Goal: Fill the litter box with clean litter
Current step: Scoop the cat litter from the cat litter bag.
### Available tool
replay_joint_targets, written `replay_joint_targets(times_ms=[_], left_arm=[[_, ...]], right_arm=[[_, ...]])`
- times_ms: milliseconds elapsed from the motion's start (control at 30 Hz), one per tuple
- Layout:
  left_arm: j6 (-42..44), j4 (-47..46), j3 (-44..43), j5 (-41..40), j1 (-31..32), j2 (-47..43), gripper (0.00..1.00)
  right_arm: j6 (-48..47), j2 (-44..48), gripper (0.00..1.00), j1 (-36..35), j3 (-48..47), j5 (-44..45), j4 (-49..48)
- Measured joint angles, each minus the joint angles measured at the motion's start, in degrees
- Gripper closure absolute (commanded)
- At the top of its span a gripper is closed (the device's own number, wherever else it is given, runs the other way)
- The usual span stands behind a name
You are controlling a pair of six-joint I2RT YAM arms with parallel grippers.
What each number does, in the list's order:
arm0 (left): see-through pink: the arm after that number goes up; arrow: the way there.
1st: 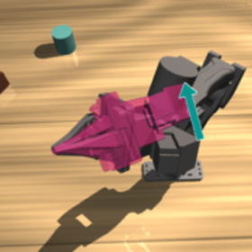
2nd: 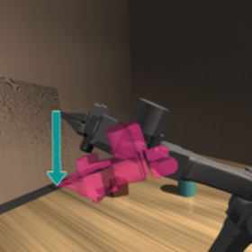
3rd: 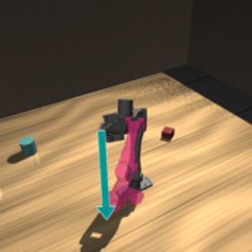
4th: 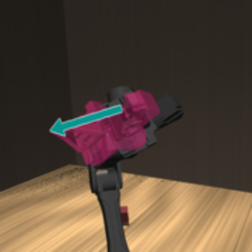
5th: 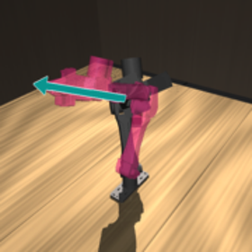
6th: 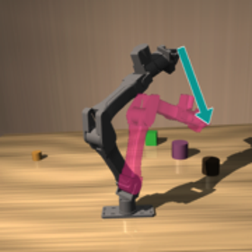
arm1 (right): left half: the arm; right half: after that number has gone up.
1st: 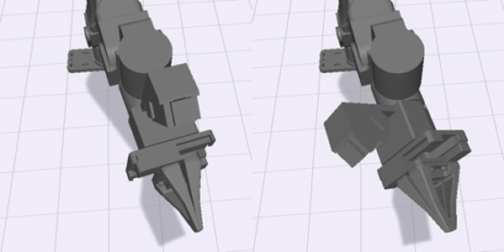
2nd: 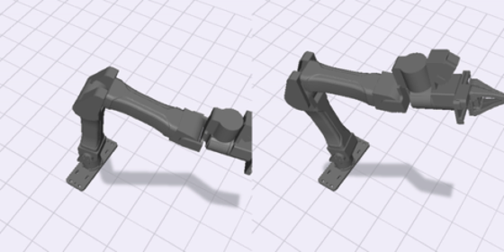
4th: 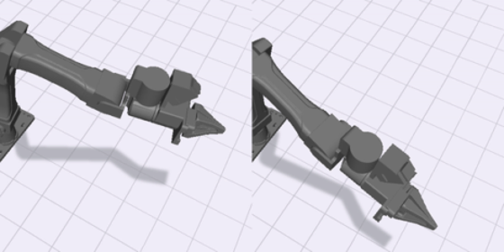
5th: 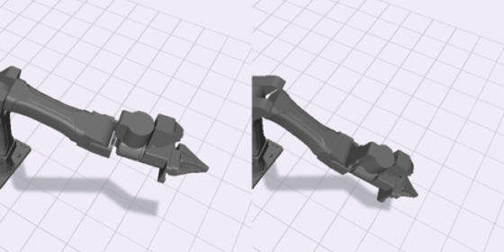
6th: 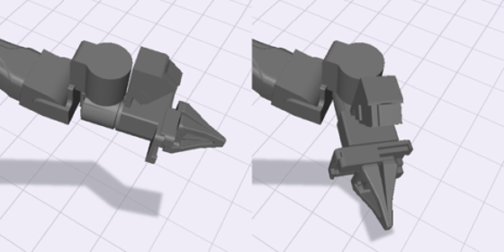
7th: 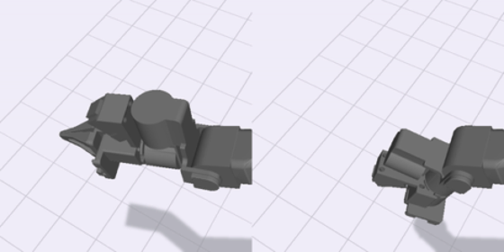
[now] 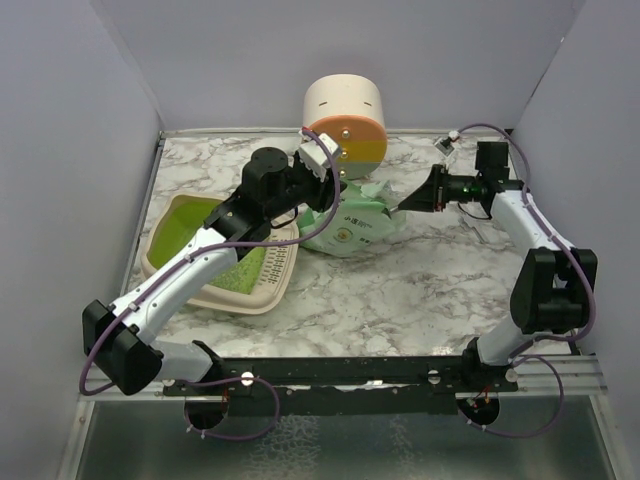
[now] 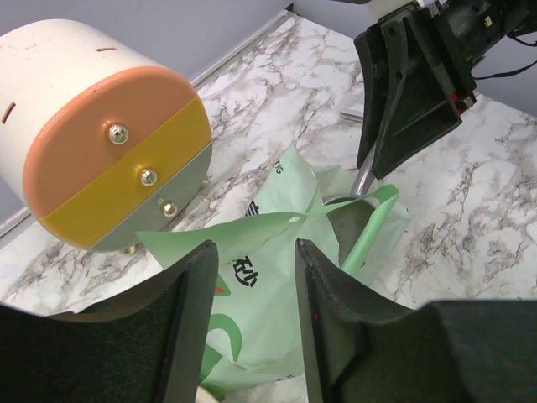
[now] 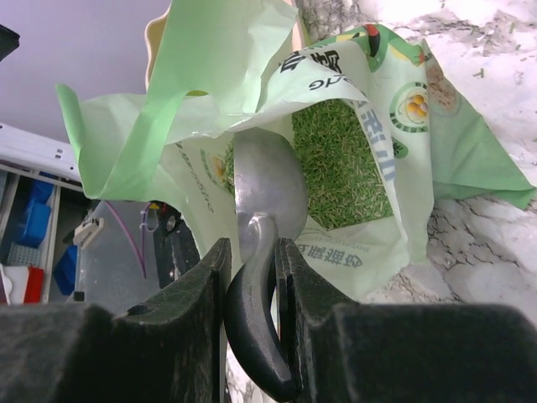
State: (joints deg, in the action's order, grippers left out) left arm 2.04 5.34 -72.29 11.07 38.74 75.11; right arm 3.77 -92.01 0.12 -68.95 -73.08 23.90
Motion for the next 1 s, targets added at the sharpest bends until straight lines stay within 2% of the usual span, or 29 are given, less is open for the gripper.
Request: replay_joint_targets(times_ms=[367, 1000], left_arm=[[-1.27, 1.60, 0.02, 0.02, 0.00, -1.70, 0.59], [-1.51, 3.21, 4.61, -0.02, 0.00, -6.34, 0.59]], right_arm=[[-1.40, -0.02, 0.99, 3.56, -4.13, 0.39, 5.11], [8.11, -3.34, 0.99, 8.79, -8.76, 3.13, 8.63]])
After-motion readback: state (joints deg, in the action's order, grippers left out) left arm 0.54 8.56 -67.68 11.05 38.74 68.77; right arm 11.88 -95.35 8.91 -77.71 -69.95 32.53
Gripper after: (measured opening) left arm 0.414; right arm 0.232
